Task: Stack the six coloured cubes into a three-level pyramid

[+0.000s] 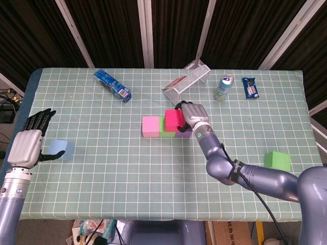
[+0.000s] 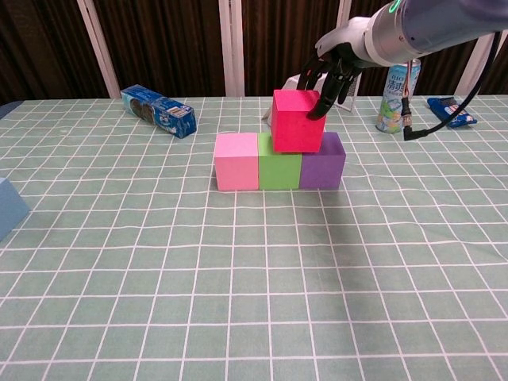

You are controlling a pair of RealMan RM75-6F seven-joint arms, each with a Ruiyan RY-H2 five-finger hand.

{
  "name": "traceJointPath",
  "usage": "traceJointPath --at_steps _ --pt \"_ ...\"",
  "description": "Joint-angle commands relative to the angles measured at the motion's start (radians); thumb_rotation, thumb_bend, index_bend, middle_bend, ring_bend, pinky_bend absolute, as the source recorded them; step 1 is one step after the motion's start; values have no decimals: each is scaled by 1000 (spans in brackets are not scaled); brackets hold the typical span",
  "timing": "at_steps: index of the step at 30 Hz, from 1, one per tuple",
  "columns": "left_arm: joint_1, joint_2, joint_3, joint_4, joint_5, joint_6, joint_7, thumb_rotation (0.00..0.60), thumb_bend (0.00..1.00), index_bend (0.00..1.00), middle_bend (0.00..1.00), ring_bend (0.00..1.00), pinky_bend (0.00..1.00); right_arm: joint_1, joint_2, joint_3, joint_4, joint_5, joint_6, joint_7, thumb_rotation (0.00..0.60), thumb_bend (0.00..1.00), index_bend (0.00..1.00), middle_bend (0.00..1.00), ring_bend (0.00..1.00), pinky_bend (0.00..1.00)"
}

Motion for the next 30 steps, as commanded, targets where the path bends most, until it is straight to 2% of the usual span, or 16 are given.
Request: traceJointPath --at_steps 1,30 --pt "-1 -1 0 0 1 0 1 600 82 0 24 0 50 2 -3 -4 5 1 3 8 600 349 335 152 148 238" --pt "-1 -3 1 5 -6 -2 2 600 82 0 24 0 50 26 -19 -30 20 34 33 16 600 348 335 152 148 238"
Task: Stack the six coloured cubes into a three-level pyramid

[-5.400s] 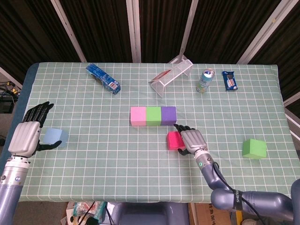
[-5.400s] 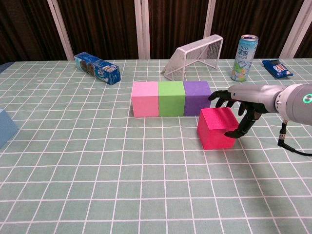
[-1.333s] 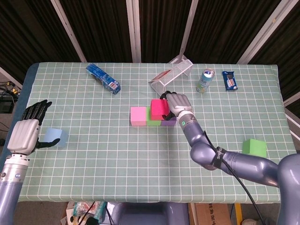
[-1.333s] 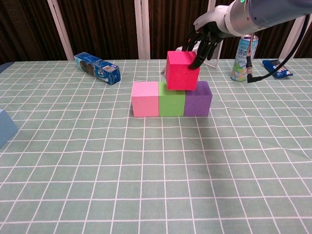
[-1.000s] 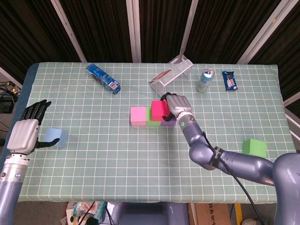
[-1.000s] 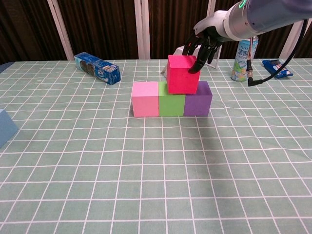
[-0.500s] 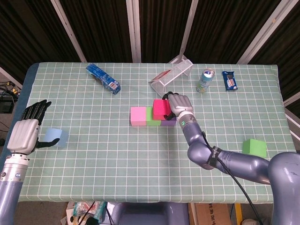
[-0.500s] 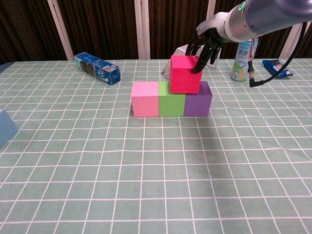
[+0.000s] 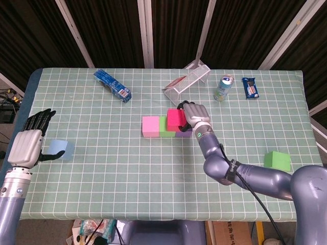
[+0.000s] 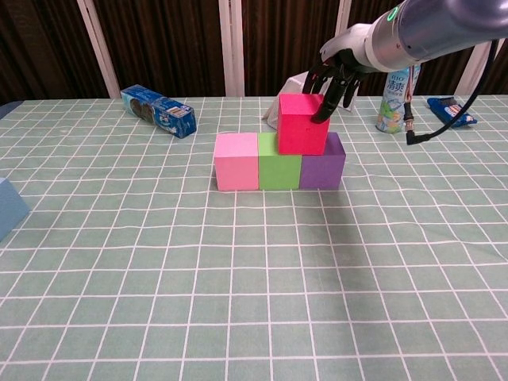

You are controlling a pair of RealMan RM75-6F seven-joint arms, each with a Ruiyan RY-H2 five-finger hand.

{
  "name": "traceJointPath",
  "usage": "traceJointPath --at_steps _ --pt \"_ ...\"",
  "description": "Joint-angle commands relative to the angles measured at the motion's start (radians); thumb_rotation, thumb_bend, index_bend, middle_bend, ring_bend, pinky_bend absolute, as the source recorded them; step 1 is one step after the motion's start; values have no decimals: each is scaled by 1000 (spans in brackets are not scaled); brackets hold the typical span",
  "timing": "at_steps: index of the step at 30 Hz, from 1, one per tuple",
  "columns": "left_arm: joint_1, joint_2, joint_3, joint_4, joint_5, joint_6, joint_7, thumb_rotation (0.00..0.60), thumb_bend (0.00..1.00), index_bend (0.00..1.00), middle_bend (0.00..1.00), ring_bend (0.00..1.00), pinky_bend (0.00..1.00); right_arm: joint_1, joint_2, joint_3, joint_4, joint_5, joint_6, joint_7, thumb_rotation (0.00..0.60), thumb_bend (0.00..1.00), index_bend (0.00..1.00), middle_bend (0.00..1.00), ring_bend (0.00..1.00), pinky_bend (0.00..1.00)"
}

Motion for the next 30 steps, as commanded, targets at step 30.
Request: traceJointPath --at_steps 30 --pt "2 7 0 -6 -1 0 -3 600 82 0 24 0 50 10 8 -11 -6 22 13 -21 600 348 335 152 148 238"
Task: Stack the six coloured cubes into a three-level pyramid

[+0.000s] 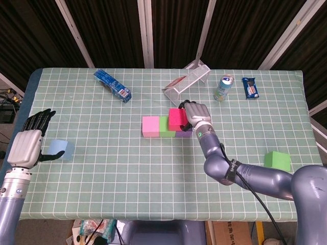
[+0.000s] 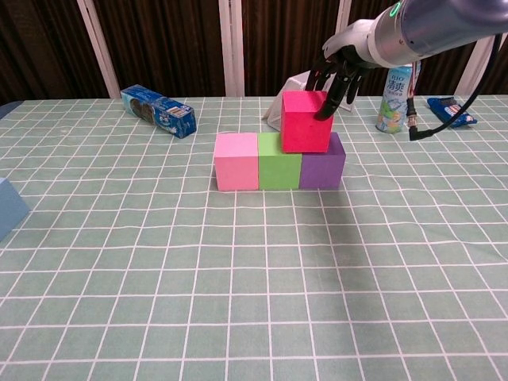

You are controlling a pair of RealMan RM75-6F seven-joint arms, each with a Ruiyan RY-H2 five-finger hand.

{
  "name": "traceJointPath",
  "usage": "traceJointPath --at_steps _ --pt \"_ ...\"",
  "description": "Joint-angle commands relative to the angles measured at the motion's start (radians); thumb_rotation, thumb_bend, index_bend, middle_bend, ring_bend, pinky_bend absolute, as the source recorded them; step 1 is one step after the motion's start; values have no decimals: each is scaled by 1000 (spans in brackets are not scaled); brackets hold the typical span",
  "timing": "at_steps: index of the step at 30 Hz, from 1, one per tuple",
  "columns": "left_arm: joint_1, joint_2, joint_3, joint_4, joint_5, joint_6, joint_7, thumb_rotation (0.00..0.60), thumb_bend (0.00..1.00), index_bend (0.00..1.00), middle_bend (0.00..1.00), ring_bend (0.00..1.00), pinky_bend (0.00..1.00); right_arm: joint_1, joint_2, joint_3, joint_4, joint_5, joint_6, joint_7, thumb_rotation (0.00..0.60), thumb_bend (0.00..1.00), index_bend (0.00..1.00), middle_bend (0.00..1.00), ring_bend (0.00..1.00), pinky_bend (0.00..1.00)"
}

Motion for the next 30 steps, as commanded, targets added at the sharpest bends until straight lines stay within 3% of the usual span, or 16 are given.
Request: traceJointPath --at_steps 1,18,26,30 --pt "0 1 -1 -1 -1 0 -2 600 82 0 24 0 50 1 -2 -2 2 3 0 -3 600 348 335 152 148 238" --pt "2 4 2 -2 3 0 -3 600 82 0 24 0 50 -6 -9 -7 4 9 3 -8 600 348 324 152 148 238" --pt "2 5 2 -3 4 -1 -3 600 82 0 24 0 50 -6 -5 -10 -1 15 -1 -15 600 348 57 146 139 222" --pt "3 5 2 -4 5 0 -5 600 82 0 25 0 50 -5 -3 -10 -4 19 -2 -17 600 348 0 138 138 222"
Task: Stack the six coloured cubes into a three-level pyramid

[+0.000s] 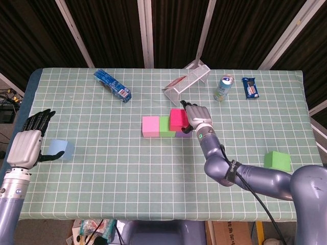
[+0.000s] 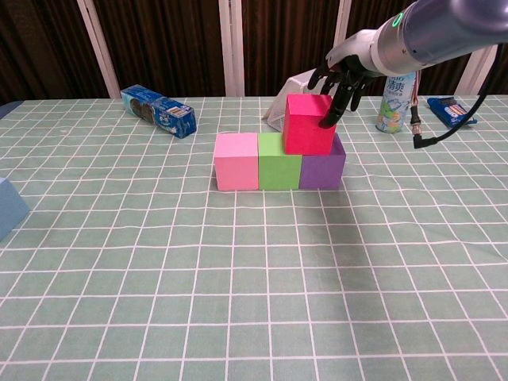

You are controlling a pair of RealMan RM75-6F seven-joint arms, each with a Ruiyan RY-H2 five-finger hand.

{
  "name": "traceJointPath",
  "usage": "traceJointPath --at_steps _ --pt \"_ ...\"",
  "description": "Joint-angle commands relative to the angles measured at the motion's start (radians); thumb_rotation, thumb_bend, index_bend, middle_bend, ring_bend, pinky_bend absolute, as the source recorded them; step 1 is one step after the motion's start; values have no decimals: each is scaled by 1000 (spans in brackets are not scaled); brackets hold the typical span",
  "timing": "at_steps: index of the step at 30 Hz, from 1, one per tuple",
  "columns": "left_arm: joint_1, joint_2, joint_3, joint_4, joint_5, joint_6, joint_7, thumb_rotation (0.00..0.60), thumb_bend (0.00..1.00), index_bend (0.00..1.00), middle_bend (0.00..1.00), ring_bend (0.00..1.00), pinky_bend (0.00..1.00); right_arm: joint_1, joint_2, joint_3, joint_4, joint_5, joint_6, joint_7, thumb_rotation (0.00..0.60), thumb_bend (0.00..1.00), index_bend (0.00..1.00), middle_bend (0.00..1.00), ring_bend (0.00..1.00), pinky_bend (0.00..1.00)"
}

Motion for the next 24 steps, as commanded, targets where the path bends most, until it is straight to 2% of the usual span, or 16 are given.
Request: traceJointPath --at_steps 1,14,20,24 --pt "0 1 0 0 1 0 -1 600 82 0 24 0 49 0 0 1 -1 0 1 0 600 348 0 135 137 222" --pt "2 5 0 -2 0 0 -5 600 82 0 24 0 50 -3 27 -3 -46 7 5 -4 600 348 0 69 91 179" --pt "4 8 -2 -2 -2 2 -10 600 82 0 24 0 50 -21 68 -3 -117 -13 21 12 600 348 0 20 45 143" --pt "6 13 -4 -3 -3 2 -17 600 82 0 24 0 50 -62 120 -1 -200 -84 60 52 600 348 0 4 29 128"
